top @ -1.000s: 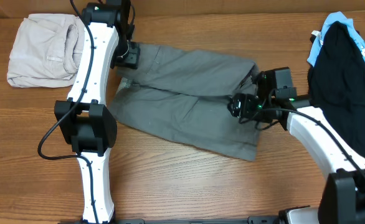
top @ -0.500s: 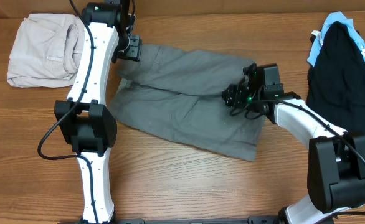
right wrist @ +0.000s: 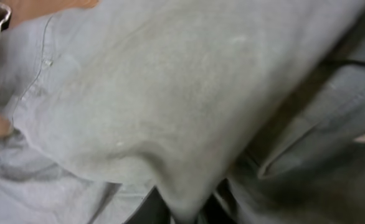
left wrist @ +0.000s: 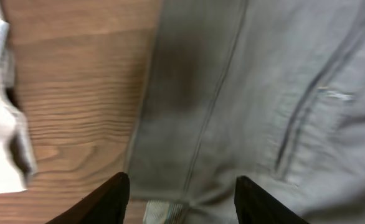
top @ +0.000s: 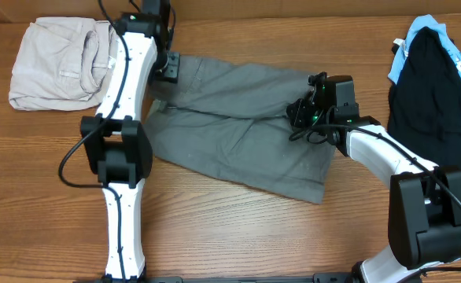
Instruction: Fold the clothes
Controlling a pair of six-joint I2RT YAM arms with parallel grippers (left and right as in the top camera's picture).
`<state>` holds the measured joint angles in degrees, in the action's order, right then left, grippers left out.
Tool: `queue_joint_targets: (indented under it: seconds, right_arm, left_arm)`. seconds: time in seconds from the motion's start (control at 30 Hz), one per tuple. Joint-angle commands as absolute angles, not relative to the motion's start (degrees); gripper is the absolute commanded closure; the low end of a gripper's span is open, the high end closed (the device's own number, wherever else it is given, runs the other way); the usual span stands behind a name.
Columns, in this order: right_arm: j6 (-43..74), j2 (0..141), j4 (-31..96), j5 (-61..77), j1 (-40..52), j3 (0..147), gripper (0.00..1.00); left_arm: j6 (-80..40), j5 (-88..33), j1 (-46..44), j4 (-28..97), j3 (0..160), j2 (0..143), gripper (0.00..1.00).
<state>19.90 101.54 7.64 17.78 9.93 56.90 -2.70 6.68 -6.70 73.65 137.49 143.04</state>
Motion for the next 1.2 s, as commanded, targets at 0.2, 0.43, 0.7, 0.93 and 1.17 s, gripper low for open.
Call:
queue_joint_targets:
  seconds: [0.2, 0.43, 0.7, 0.93, 1.17]
  right_arm:
    - [20.3, 101.4, 6.9, 17.6, 10.4, 58.0, 0.91]
    - [20.3, 101.4, 6.9, 17.6, 10.4, 58.0, 0.91]
    - [20.3, 101.4, 6.9, 17.6, 10.4, 58.0, 0.91]
    - [20.3, 101.4, 7.3, 17.6, 10.4, 58.0, 0.91]
    - [20.3, 101.4, 7.9, 17.6, 10.4, 58.0, 0.91]
  left_arm:
    - [-4.3, 7.5, -6.5, 75.0, 137.7, 144.0, 0.34]
    - [-8.3, 9.3, -5.3, 77.6, 137.6, 144.7, 0.32]
    - [-14.9, 4.3, -2.3, 78.8, 137.6, 145.1, 0.31]
    - [-17.0, -0.1, -3.3, 76.6, 137.6, 147.8, 0.34]
    - [-18.1, -1.6, -4.3, 76.4, 137.6, 151.1, 0.59]
